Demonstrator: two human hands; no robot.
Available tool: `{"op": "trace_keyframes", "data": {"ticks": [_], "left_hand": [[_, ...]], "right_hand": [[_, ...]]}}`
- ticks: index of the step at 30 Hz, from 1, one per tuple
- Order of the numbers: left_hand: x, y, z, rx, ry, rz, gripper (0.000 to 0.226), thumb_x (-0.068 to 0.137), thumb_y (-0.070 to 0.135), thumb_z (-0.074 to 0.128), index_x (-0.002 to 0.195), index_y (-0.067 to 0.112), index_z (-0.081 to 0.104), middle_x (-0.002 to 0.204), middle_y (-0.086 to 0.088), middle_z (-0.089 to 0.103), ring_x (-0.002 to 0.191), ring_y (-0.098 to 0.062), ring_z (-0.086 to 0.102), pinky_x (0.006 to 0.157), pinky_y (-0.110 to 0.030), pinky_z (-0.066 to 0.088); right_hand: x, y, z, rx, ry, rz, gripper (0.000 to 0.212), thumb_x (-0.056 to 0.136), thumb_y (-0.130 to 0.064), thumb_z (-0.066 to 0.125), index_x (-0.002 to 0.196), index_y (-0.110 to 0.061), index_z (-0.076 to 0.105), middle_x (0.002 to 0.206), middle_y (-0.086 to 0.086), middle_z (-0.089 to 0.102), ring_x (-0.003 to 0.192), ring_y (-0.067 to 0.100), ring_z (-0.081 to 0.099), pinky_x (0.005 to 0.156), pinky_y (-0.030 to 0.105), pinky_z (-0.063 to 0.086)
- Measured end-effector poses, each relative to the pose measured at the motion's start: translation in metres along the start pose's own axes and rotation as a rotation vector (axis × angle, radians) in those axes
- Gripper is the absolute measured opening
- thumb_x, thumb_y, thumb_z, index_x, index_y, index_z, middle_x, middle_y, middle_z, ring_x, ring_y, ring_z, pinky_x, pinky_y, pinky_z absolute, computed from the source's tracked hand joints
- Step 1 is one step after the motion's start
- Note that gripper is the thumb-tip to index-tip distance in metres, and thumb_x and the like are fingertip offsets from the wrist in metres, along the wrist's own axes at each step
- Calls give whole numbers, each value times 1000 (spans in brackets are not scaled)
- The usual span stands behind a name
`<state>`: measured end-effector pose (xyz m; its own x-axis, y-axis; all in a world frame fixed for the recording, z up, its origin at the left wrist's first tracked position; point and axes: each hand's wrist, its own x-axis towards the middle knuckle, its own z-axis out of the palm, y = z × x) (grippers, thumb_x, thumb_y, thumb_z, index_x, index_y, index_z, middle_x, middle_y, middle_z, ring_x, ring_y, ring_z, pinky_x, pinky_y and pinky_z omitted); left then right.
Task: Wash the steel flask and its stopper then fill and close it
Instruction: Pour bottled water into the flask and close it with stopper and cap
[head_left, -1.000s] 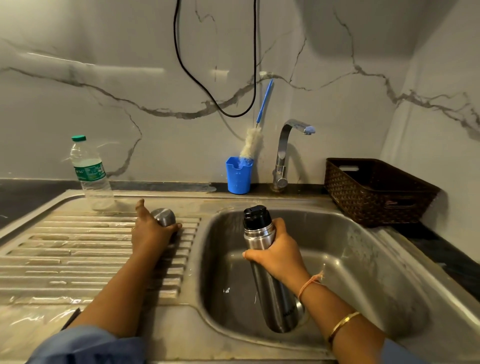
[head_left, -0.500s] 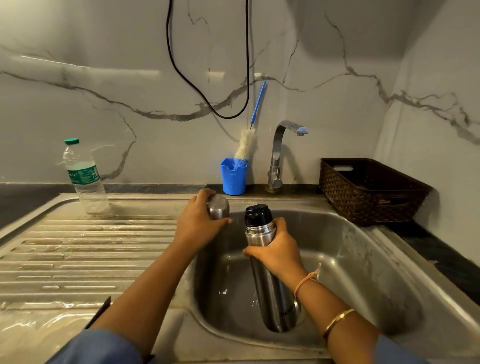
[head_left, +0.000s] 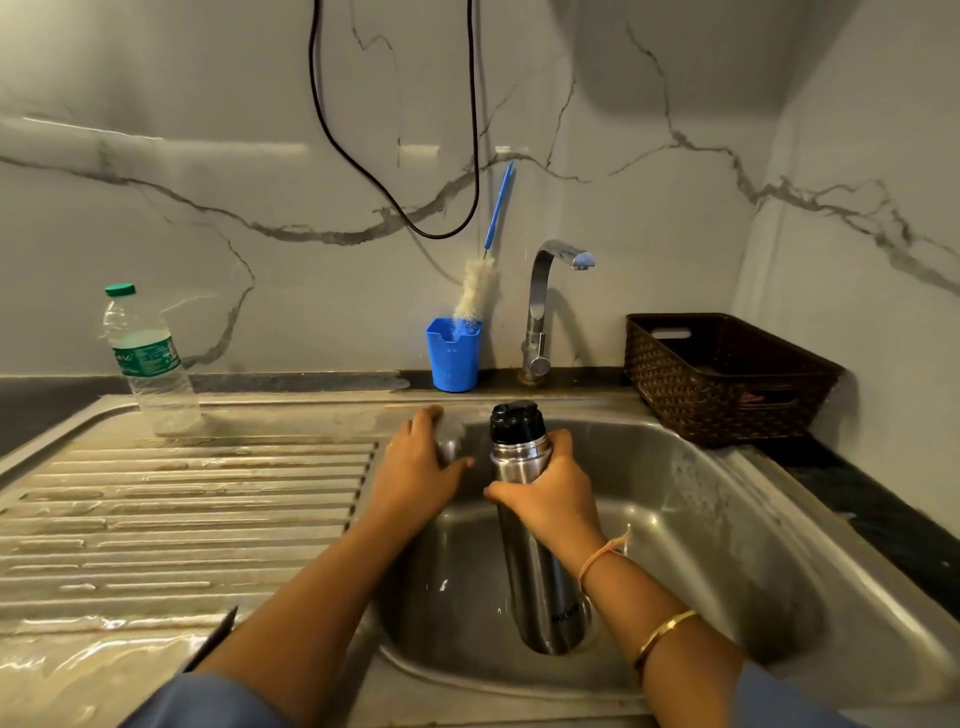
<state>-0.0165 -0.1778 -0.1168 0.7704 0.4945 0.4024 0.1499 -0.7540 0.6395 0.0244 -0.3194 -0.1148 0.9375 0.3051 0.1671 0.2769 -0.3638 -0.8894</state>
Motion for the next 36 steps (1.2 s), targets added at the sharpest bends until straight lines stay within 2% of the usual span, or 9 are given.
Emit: {"op": "trace_keyframes", "data": {"ticks": [3, 8, 12, 16, 21, 26, 30, 34, 36], "left_hand": [[7, 16, -13, -265, 225, 99, 72, 84, 29, 68, 143, 19, 29, 140, -5, 40, 123, -18, 44, 100, -33, 41], [5, -9, 0, 129, -78, -20, 76, 85, 39, 65, 146, 23, 22, 143, -9, 41, 124, -25, 47, 103, -41, 41], [16, 7, -21, -684, 22, -204, 58, 90, 29, 59, 137, 19, 26, 127, -11, 51, 103, -19, 58, 91, -33, 48], [16, 24, -31, -1002, -129, -192, 38, 90, 25, 57, 124, 18, 42, 110, -6, 58, 97, -17, 60, 83, -30, 50], [2, 28, -16, -880, -380, -40, 42, 82, 14, 66, 118, 28, 49, 118, -5, 57, 103, -20, 61, 82, -31, 54], [-4, 41, -4, -858, -268, -86, 56, 58, 37, 83, 104, 45, 52, 126, -8, 45, 109, -29, 56, 84, -41, 56], [0, 46, -13, -1004, -268, -41, 48, 73, 6, 76, 109, 29, 54, 111, -5, 58, 99, -24, 61, 76, -31, 57], [12, 28, -35, -1208, -578, -88, 101, 48, 18, 92, 133, 34, 40, 101, -3, 69, 93, -18, 67, 76, -33, 53], [18, 21, -43, -1186, -617, -128, 123, 36, 22, 96, 139, 36, 30, 95, -3, 70, 87, -16, 68, 75, -33, 54]], "right_hand": [[1, 0, -1, 19, 7, 2, 65, 62, -20, 84, 112, -17, 43, 99, 1, 64, 90, 23, 64, 84, 43, 53], [0, 1, 1, -3, -12, 12, 62, 63, -21, 83, 110, -20, 44, 99, 1, 64, 90, 22, 63, 83, 40, 53], [-1, 0, 1, -11, -60, -6, 61, 63, -20, 84, 107, -22, 42, 97, -1, 63, 89, 20, 63, 83, 39, 53], [-5, -4, 3, -80, -121, -83, 60, 64, -22, 83, 106, -22, 41, 97, -2, 62, 85, 17, 63, 78, 33, 53], [-8, -10, 4, -178, -74, -108, 62, 64, -30, 79, 111, -19, 40, 105, 1, 64, 91, 24, 64, 76, 35, 54], [-9, -13, 2, -181, -51, -162, 64, 68, -28, 76, 119, -21, 39, 107, -1, 63, 91, 21, 63, 73, 29, 51], [-5, -16, -8, 49, -139, -141, 66, 64, -20, 82, 118, -24, 43, 101, -7, 63, 88, 16, 64, 74, 28, 53], [-4, -18, -12, 291, -278, -146, 72, 61, -5, 84, 120, -23, 46, 104, -7, 65, 92, 11, 64, 76, 23, 55], [-5, -20, -6, 271, -255, -152, 71, 61, -9, 85, 119, -22, 46, 104, -6, 64, 92, 13, 64, 75, 23, 54]]}}
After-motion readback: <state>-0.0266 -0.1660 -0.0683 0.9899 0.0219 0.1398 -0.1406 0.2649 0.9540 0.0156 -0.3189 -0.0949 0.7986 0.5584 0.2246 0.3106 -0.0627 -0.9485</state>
